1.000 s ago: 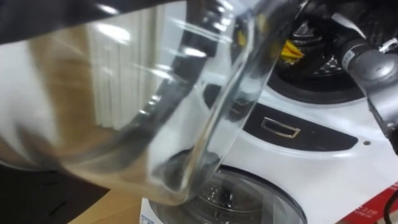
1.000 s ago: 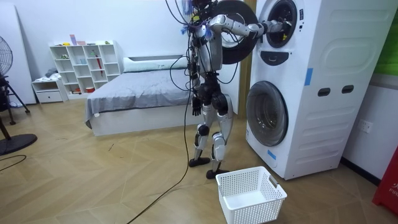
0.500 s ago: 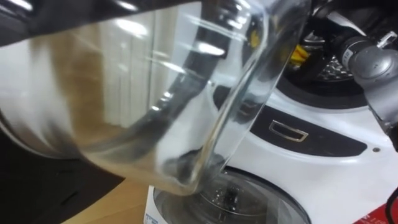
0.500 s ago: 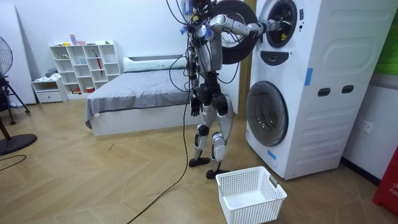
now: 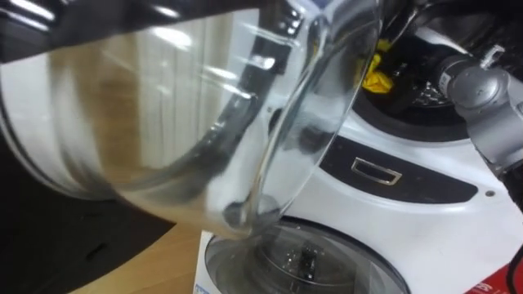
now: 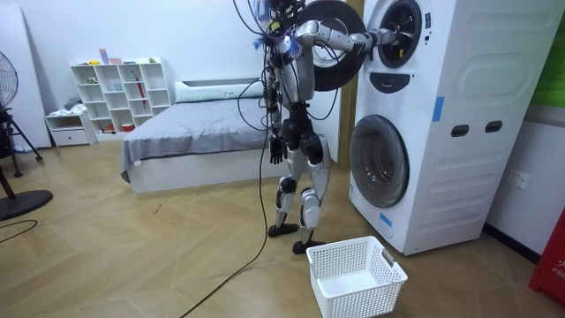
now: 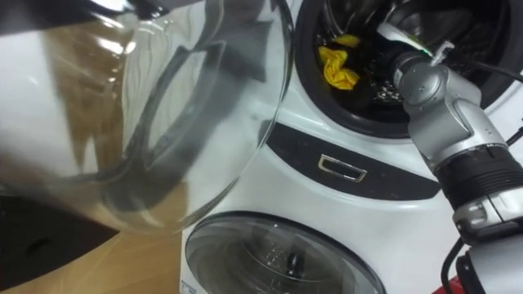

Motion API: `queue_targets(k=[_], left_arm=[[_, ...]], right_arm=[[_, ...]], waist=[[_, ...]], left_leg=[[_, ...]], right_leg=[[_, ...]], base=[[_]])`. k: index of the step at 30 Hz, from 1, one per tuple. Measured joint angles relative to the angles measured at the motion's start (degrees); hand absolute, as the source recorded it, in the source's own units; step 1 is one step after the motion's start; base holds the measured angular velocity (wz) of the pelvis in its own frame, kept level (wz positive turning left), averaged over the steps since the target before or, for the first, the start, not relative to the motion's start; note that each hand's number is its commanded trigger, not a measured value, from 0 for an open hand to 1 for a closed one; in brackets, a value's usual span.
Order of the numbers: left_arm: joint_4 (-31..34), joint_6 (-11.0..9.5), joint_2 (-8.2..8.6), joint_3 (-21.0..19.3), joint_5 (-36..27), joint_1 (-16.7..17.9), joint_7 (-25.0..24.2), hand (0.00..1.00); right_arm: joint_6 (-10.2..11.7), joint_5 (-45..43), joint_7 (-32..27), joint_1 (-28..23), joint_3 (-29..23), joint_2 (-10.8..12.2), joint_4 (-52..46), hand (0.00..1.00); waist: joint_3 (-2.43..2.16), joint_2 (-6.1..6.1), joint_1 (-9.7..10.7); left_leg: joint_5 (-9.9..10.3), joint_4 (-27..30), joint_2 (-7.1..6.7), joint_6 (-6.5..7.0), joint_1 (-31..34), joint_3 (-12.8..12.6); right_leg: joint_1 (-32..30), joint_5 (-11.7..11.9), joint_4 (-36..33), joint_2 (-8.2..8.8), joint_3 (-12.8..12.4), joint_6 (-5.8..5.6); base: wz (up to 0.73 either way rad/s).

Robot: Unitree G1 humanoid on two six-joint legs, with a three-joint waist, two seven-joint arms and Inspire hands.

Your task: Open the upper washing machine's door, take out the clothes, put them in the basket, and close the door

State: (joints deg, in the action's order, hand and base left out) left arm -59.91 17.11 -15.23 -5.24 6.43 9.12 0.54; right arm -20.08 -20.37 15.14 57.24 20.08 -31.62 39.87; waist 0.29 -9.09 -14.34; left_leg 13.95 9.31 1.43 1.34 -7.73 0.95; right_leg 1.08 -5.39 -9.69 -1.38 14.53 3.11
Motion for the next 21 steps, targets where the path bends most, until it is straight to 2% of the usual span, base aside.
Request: queue_targets(k=[8, 16, 19, 20, 21], left_arm=[[0.0, -0.2, -0.29, 0.0, -0.1, -0.5, 0.0, 0.00], [-1.9, -3.4, -0.54, 1.2, -0.9, -2.3, 0.1, 0.00], [-1.9, -3.8, -0.75, 1.2, -0.9, -1.7, 0.2, 0.00], [-1.9, -3.8, -0.82, 1.1, -0.7, -1.3, 0.2, 0.00], [-1.8, -3.9, -0.80, 1.0, -0.6, -1.2, 0.2, 0.00]], right_arm=[[0.0, 0.6, -0.9, 0.1, -0.1, -1.0, 0.3, 1.00], [0.0, 4.5, -2.0, 0.0, -0.3, -1.1, -0.2, 1.00], [0.0, 5.5, -1.8, -0.2, -0.7, -1.1, -5.5, 1.00], [0.0, 5.6, -1.7, -0.8, -1.3, -1.1, -8.6, 1.00], [0.0, 5.8, -1.8, -2.3, -2.2, -1.5, -12.6, 1.00]], waist=[[0.23, -0.56, 0.1], [0.27, -0.75, 0.3], [0.21, -0.78, 0.9], [0.29, -0.25, 1.6], [-0.12, -0.17, 1.7]], left_leg=[[0.0, -0.2, 0.17, -0.01, 0.0, 0.3], [0.0, -0.1, 0.27, -0.01, -0.1, -0.1], [0.2, -0.7, 0.63, -0.29, 0.4, -1.2], [0.2, -0.6, 0.86, -0.38, 0.4, -1.3], [0.2, -0.6, 0.98, -0.39, 0.3, -1.4]], right_leg=[[-0.1, 0.0, 0.1, -0.21, 0.6, 0.00], [-0.2, 0.0, 0.1, -0.38, -0.1, 0.00], [-1.2, 0.1, 0.1, -0.84, -0.5, 0.19], [-1.3, 0.1, 0.1, -0.88, -0.5, 0.22], [-1.4, 0.1, 0.1, -0.91, -0.5, 0.22]], base=[[0.01], [-0.02], [-0.20], [-0.04], [0.00]])
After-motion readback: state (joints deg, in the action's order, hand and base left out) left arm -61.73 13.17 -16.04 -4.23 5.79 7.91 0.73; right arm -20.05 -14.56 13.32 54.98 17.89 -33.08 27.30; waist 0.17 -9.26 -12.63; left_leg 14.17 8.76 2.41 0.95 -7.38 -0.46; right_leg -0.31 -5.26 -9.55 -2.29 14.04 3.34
